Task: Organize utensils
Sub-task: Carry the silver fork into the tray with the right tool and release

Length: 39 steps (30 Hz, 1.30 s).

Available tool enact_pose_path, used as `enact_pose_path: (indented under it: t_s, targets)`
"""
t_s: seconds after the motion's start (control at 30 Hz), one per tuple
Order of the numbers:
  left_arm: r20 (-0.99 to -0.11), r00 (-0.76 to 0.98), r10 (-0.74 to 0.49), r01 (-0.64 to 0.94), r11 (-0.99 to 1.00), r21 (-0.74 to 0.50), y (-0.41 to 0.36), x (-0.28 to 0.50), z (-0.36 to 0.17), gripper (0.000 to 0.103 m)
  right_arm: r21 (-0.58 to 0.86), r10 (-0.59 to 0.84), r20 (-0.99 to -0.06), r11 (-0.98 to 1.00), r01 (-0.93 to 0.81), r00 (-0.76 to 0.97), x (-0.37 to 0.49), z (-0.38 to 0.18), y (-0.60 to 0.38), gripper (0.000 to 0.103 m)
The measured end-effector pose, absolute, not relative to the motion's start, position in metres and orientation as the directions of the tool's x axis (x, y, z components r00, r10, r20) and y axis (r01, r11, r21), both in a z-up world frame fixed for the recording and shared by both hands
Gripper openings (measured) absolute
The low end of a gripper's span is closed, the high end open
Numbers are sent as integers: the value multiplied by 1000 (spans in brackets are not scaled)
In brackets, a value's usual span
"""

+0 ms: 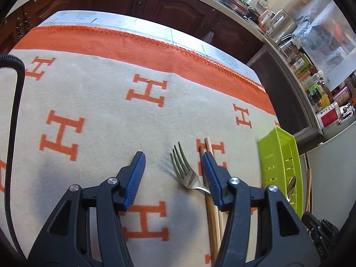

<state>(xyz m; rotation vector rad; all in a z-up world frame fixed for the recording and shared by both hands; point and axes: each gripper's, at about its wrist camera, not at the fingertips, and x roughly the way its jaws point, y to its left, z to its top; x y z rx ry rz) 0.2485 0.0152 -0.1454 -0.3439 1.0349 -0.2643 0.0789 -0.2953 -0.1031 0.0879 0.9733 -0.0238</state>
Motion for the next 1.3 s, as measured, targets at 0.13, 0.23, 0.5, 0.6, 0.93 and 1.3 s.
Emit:
enact_pose_path:
  t_s: [0.13,0.23,0.5,0.6,0.93,1.3]
  targets:
    - [-778,509,-369,61,917,-394,7,252,-148,37,51,13,-840,997,56,542,78,-112,-301,3]
    - [-773,510,-379,62,912,-406,2,254,-152,11,43,9,-856,998,52,517,86,-118,-302,3]
    - [-731,555,-397,75,899,-431,-4,249,-144,0,55,5,-863,995,85,505,93,-129,-305,23]
    - [-705,570,-421,106,889,-445,-3,242,-128,0,68,10,-852,993,92,524,94,-125,-303,23]
    - [-634,590,-500,211,853,-477,1,201,-66,0,131,55,-817,987,92,574,88,-113,-298,23]
    - [-660,480,-578,401,814,-421,-68,146,-29,0,237,113,-773,964,120,624,58,-112,-314,23]
